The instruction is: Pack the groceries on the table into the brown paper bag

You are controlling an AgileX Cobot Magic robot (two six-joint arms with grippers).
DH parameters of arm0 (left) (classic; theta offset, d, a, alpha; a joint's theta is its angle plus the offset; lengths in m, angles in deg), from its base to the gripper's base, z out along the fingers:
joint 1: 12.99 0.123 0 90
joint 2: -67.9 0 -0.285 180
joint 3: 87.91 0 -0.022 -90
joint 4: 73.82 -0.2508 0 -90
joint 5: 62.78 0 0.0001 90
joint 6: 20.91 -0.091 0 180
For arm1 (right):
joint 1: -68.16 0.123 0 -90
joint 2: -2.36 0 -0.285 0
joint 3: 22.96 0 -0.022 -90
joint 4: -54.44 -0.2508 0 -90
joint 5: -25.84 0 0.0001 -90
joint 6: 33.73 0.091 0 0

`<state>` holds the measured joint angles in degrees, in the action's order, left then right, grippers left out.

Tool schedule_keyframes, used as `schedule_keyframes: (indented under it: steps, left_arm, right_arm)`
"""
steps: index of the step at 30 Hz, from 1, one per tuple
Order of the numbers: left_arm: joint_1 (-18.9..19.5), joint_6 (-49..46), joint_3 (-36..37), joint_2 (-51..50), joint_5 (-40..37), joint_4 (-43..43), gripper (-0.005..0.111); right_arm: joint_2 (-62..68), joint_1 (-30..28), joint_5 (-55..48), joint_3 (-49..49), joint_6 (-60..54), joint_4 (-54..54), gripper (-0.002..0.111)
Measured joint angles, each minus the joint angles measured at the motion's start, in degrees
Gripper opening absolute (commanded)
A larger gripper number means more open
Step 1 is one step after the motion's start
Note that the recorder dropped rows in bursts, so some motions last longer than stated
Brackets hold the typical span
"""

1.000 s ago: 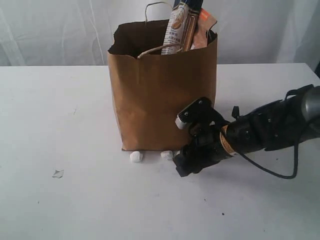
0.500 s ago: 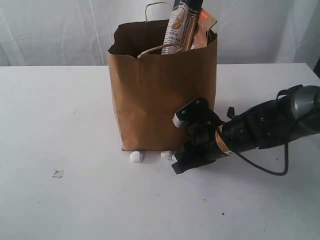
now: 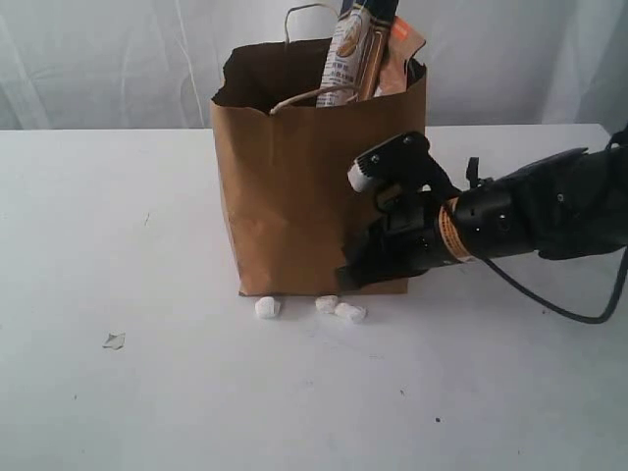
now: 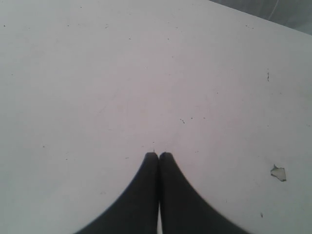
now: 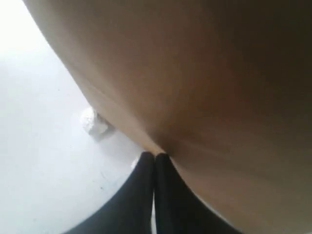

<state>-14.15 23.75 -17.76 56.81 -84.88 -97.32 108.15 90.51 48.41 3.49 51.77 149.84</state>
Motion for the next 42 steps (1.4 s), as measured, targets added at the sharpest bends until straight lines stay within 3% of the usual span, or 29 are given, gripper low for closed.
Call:
schedule_keyframes:
  steps: [2,8,14,22,30,37,42]
  left_arm:
    - [0.0,0.0,0.0,0.0,0.0,0.0,0.0]
    - [0.0,0.0,0.0,0.0,0.0,0.0,0.0]
    - [0.0,0.0,0.0,0.0,0.0,0.0,0.0]
    - [0.0,0.0,0.0,0.0,0.0,0.0,0.0]
    - [0.0,0.0,0.0,0.0,0.0,0.0,0.0]
    - [0.0,0.0,0.0,0.0,0.0,0.0,0.0]
    - [0.0,0.0,0.0,0.0,0.0,0.0,0.0]
  right_arm:
    - [0.27,0.0,1.63,0.0,0.26,1.09,0.008]
    - [3.97,0.0,9.34,0.0,0.4,3.98,0.048]
    - [7.06,0.0,5.91,0.0,-0.76,4.24,0.051]
    - [10.67,0.0,4.56,-0.22,-0.99,4.33,0.047]
    - [12.65,0.0,3.82,-2.32,-1.1,4.01,0.027]
    - [13.17,0.0,3.55,-2.76,-1.1,3.97,0.019]
    - [13.24,0.0,3.55,-2.76,-1.0,3.97,0.0]
